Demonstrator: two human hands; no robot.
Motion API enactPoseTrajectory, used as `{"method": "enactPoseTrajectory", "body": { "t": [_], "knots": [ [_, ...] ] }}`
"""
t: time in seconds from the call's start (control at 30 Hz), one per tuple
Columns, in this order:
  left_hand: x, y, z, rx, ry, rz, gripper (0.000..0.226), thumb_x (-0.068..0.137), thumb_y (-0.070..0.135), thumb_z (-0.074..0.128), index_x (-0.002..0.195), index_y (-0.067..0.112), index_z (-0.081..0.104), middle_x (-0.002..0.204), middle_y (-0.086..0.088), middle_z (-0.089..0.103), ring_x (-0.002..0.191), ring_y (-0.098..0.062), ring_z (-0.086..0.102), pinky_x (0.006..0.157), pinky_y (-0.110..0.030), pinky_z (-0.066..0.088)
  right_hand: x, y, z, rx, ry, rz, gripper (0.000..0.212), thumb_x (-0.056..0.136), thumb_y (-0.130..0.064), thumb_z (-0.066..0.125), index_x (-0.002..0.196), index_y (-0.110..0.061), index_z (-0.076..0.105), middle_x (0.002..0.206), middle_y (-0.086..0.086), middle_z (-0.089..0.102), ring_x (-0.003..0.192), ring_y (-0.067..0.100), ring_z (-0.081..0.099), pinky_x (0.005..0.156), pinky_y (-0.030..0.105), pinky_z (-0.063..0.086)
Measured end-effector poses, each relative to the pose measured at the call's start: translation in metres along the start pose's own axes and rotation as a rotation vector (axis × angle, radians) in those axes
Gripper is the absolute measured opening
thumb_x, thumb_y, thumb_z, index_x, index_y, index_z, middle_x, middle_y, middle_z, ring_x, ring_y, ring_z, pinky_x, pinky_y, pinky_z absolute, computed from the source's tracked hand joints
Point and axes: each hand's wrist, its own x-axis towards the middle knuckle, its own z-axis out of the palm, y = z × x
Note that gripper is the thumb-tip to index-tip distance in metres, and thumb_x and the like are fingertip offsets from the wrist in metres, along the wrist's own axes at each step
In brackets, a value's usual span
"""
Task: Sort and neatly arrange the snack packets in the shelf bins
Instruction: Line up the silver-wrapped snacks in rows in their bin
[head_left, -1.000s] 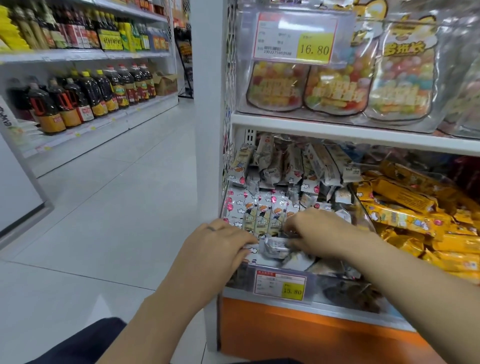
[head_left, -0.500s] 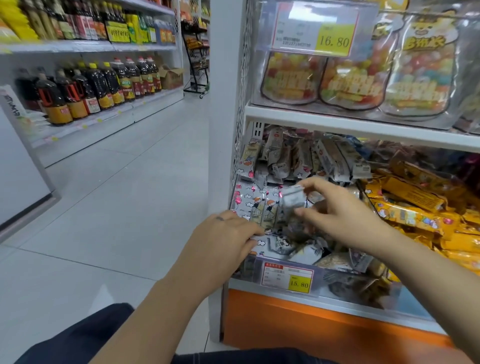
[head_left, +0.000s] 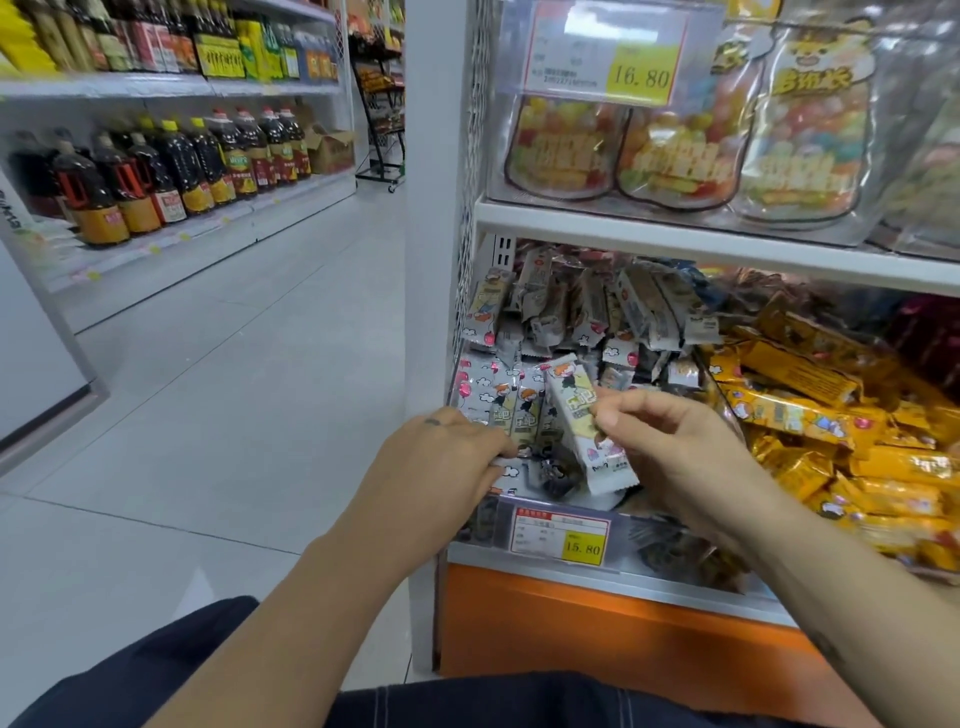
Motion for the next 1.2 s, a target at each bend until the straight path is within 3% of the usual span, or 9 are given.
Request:
{"method": "enactPoseTrajectory", "body": {
  "t": [0.13,0.27,0.4,0.5,0.63,0.73,0.87,0.97,1.2],
  "knots": [
    [0.014,0.000,-0.006,0.160,-0.143,0.064,0.021,0.062,0.025,0.086,0.074,0.026,0.068,0.061,0.010,0.065,0.060,-0.014,0.061,0.045,-0.022,0.044,0.007,-0.002,0.000,-0.109,-0.019,-0.034,0.033,0.078,0.007,0.066,0.098,-0.015,0.052,0.090,0.012,0.059,0.070,0.019,0.056,0.061,0.022,0.050],
    [0.022,0.000,-0.007,0.175,-0.265,-0.022,0.024,0.097,0.024,0.045,0.118,0.029,0.056,0.109,0.007,0.063,0.105,-0.015,0.054,0.071,-0.027,0.042,0.017,-0.006,0.005,-0.305,-0.046,-0.113,0.059,0.079,0.012,0.062,0.121,-0.025,0.042,0.090,0.020,0.053,0.073,0.019,0.054,0.072,0.028,0.052],
    [0.027,0.001,-0.004,0.198,-0.314,-0.039,0.025,0.096,0.017,0.045,0.118,0.026,0.052,0.109,0.004,0.061,0.101,-0.017,0.055,0.074,-0.030,0.044,0.026,-0.009,0.022,-0.539,-0.015,-0.247,0.038,0.082,-0.004,0.067,0.110,-0.022,0.050,0.081,-0.001,0.059,0.060,0.000,0.052,0.058,0.005,0.042],
    [0.029,0.002,-0.008,0.126,-0.304,-0.041,0.012,0.095,0.019,0.049,0.102,0.025,0.042,0.108,0.006,0.055,0.093,-0.014,0.053,0.068,-0.026,0.038,0.037,0.005,0.031,-0.763,-0.065,-0.242,0.028,0.082,-0.017,0.070,0.106,-0.025,0.057,0.086,-0.006,0.063,0.067,0.002,0.055,0.060,0.009,0.041],
    [0.024,-0.001,-0.001,0.117,-0.134,-0.006,0.040,0.077,0.015,0.073,0.099,0.022,0.041,0.102,0.005,0.047,0.076,-0.015,0.057,0.055,-0.027,0.046,0.047,0.019,0.038,-0.788,-0.224,-0.185,0.018,0.085,-0.008,0.063,0.099,-0.020,0.064,0.074,0.005,0.059,0.052,0.004,0.045,0.055,0.020,0.039],
    [0.021,-0.007,0.010,0.105,-0.059,0.062,0.062,0.039,0.005,0.092,0.093,0.015,0.064,0.085,0.000,0.064,0.060,-0.019,0.062,0.036,-0.025,0.046,0.049,0.019,0.038,-0.739,-0.267,-0.185,0.023,0.087,-0.002,0.059,0.091,-0.025,0.063,0.083,0.002,0.064,0.065,0.006,0.055,0.065,0.022,0.044],
    [0.015,-0.007,0.018,0.155,-0.043,0.173,0.044,0.039,0.012,0.092,0.079,0.020,0.073,0.076,0.003,0.070,0.061,-0.017,0.064,0.044,-0.022,0.047,0.046,0.015,0.034,-0.774,-0.334,-0.138,0.026,0.088,0.002,0.053,0.108,-0.011,0.064,0.078,-0.008,0.059,0.059,-0.007,0.050,0.062,0.010,0.042],
    [0.010,-0.009,0.022,0.116,-0.025,0.205,0.044,0.041,0.011,0.091,0.080,0.018,0.074,0.082,0.001,0.072,0.070,-0.018,0.069,0.055,-0.024,0.054,0.044,0.005,0.022,-0.798,-0.375,-0.073,0.035,0.090,-0.002,0.055,0.124,-0.012,0.057,0.101,-0.005,0.066,0.089,0.000,0.062,0.086,0.016,0.050],
    [0.005,-0.010,0.018,0.098,-0.033,0.215,0.059,0.035,0.011,0.095,0.090,0.019,0.076,0.094,0.001,0.074,0.082,-0.015,0.071,0.066,-0.027,0.056,0.026,-0.019,-0.014,-1.585,-0.420,-0.024,0.037,0.088,-0.033,0.061,0.125,-0.032,0.057,0.121,-0.004,0.056,0.109,0.015,0.053,0.090,0.031,0.044]
  ]
}}
